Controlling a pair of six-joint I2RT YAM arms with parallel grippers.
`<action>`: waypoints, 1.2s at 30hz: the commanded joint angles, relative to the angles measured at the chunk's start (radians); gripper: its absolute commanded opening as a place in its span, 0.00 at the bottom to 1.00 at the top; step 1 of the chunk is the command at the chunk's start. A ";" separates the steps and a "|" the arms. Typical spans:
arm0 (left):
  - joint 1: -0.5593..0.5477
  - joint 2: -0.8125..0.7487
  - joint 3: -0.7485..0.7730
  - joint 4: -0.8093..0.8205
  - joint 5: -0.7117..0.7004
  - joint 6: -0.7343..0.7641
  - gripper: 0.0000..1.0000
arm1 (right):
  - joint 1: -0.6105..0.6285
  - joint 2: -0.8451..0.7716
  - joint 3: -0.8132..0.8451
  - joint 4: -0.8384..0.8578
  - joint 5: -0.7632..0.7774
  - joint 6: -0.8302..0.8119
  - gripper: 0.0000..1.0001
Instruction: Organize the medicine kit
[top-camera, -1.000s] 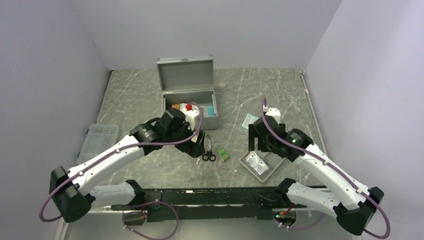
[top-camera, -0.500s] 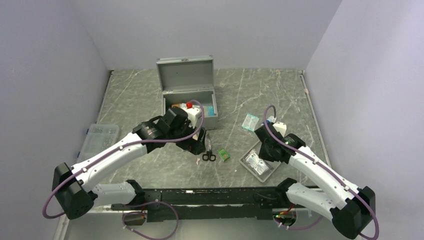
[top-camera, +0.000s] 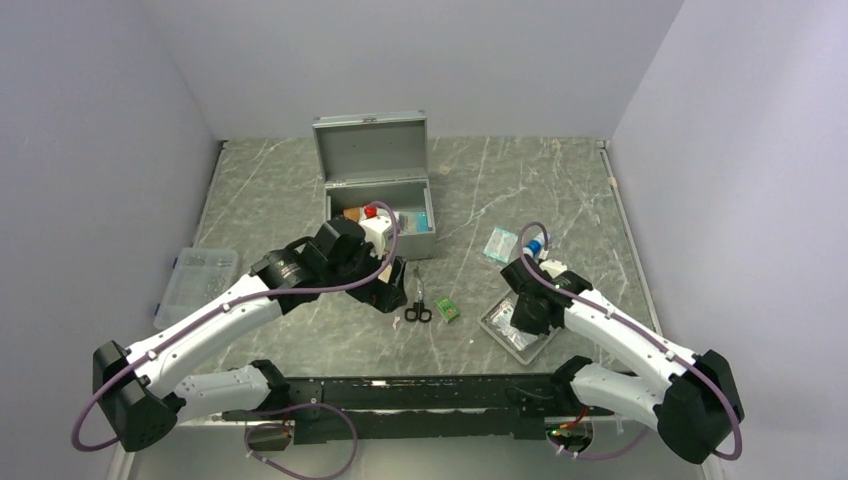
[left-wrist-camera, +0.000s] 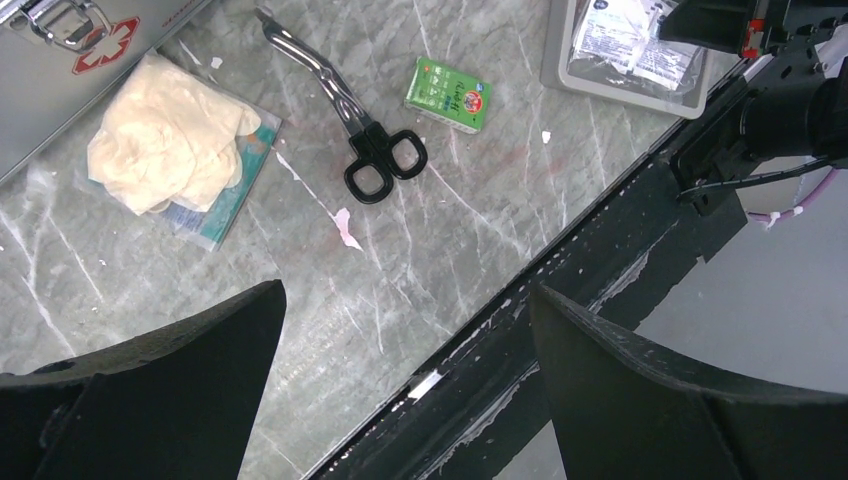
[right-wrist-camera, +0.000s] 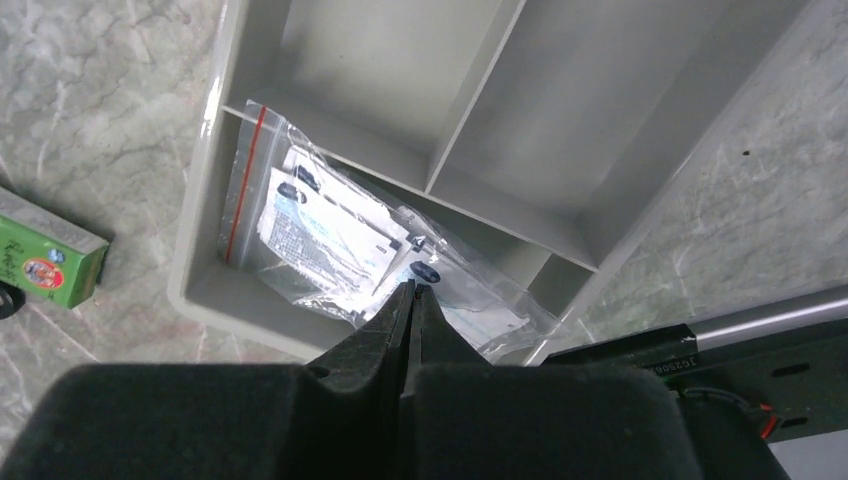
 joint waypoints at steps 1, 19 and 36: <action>-0.003 -0.031 -0.016 0.022 0.020 0.017 0.99 | 0.003 0.023 -0.039 0.067 0.020 0.092 0.00; -0.001 -0.018 -0.020 0.029 0.040 0.014 0.99 | 0.003 0.064 0.031 0.060 0.087 0.092 0.00; -0.002 -0.021 -0.026 0.029 0.023 0.012 0.99 | 0.001 0.157 0.092 0.134 0.090 0.024 0.00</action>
